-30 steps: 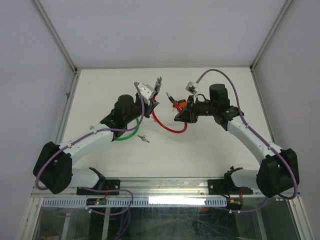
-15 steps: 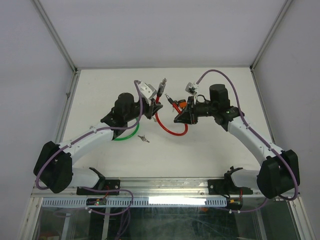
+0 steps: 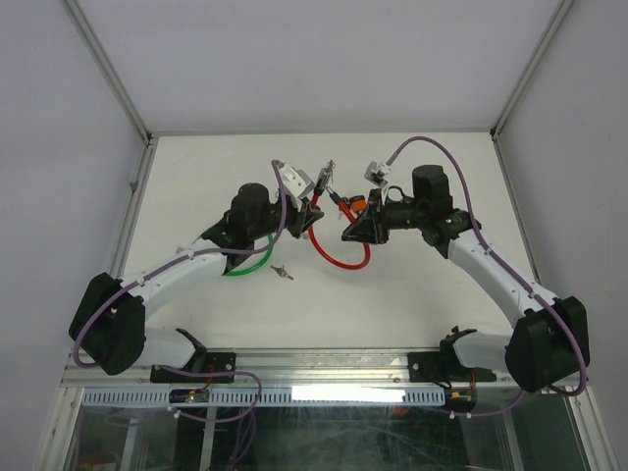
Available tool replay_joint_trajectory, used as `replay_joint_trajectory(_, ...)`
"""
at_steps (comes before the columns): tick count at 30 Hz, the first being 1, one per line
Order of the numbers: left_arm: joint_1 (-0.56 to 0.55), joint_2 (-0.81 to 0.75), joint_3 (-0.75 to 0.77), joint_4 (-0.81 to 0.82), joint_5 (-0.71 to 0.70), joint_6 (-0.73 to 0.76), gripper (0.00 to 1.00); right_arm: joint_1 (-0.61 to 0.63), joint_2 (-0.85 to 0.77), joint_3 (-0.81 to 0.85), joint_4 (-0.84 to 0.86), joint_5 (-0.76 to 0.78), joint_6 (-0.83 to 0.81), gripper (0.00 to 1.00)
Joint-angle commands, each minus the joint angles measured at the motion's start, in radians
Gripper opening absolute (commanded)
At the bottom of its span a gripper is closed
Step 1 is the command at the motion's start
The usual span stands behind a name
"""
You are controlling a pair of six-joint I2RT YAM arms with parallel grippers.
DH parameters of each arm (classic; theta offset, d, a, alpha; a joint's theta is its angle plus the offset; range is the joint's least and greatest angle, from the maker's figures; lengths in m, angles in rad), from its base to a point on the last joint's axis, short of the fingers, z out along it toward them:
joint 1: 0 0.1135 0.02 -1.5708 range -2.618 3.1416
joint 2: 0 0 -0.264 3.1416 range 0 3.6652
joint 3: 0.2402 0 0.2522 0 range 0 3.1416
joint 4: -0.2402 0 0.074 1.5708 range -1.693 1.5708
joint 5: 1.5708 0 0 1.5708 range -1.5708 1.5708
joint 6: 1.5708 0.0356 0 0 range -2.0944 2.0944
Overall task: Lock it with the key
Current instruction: Lock the lock.
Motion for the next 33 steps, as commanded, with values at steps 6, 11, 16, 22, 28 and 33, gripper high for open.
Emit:
replay_joint_trajectory(6,-0.011,-0.025,0.051,0.065,0.022,0.031,0.00,-0.001,-0.021,0.000,0.028,-0.030,0.024,0.00)
replay_joint_trajectory(11,-0.012,-0.033,0.049,0.065,0.019,0.031,0.00,-0.004,-0.024,-0.004,0.034,-0.039,0.027,0.00)
replay_joint_trajectory(16,-0.011,-0.030,0.050,0.065,0.009,0.024,0.00,-0.006,-0.026,-0.007,0.037,-0.038,0.027,0.00)
replay_joint_trajectory(22,-0.008,-0.036,0.048,0.070,-0.001,0.013,0.00,-0.007,-0.023,-0.008,0.037,-0.027,0.028,0.00)
replay_joint_trajectory(28,-0.001,-0.050,0.038,0.081,-0.005,-0.001,0.00,-0.011,-0.025,-0.010,0.042,-0.024,0.033,0.00)
replay_joint_trajectory(33,-0.001,-0.051,0.032,0.081,0.040,0.021,0.00,-0.012,-0.022,-0.011,0.040,-0.027,0.033,0.00)
